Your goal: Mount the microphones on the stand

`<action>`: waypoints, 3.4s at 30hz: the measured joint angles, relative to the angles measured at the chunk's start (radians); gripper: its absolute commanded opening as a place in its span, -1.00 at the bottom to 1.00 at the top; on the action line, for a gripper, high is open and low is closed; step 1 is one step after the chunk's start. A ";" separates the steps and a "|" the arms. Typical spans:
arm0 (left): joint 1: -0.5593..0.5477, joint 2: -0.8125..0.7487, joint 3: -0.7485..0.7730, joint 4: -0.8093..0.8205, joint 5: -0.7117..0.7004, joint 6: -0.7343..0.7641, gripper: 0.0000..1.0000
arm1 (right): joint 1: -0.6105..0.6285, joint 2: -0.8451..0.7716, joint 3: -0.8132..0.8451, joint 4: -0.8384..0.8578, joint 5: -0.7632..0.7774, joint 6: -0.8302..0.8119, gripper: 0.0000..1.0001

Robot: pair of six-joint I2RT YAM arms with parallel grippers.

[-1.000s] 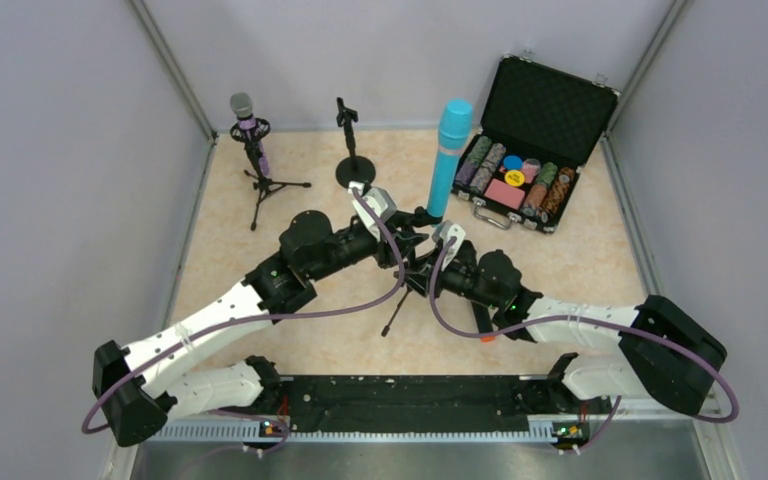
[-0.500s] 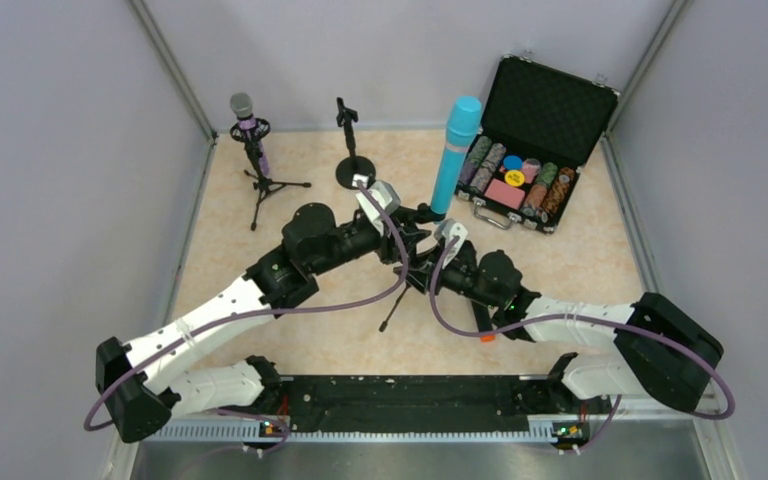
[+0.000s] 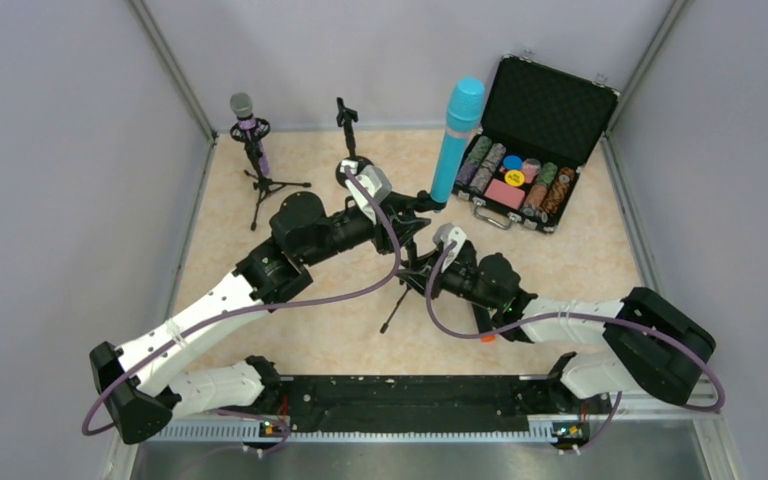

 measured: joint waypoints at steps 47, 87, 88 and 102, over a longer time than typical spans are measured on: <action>0.000 -0.020 -0.091 0.211 0.061 0.055 -1.00 | -0.017 -0.219 0.054 -0.476 0.140 0.053 0.95; 0.249 0.234 -0.081 0.319 -0.033 0.079 -1.00 | -0.071 -0.368 0.140 -0.605 0.116 0.196 0.98; 0.257 0.248 -0.069 0.320 -0.034 0.082 -1.00 | -0.080 -0.371 0.163 -0.617 0.114 0.203 0.98; 0.319 0.484 0.156 0.350 0.086 0.158 -1.00 | -0.243 -0.435 0.227 -0.694 0.056 0.290 0.97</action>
